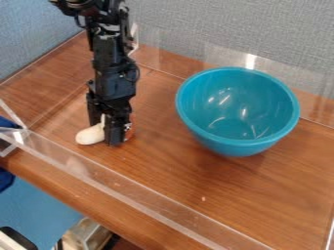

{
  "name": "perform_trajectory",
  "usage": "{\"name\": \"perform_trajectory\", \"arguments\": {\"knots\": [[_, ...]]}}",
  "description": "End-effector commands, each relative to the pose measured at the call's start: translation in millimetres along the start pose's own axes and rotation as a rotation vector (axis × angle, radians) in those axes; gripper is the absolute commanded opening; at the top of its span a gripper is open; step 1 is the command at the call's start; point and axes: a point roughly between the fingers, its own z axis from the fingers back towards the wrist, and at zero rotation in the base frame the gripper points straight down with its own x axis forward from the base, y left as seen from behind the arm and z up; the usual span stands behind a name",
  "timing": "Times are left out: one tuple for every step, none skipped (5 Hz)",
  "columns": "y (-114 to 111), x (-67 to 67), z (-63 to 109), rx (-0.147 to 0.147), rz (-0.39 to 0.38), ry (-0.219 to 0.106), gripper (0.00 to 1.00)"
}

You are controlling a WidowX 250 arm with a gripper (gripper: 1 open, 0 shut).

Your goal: Put the mushroom in the blue bowl

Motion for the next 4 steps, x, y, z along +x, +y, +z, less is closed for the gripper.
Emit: {"name": "perform_trajectory", "arguments": {"knots": [[-6.4, 5.3, 6.7, 0.012, -0.017, -0.005, 0.0], [-7.7, 4.4, 9.0, 0.012, -0.017, 0.001, 0.0], [-9.0, 3.5, 11.3, 0.012, -0.016, 0.006, 0.0], [-10.2, 2.7, 13.3, 0.012, -0.016, 0.011, 0.0]]}}
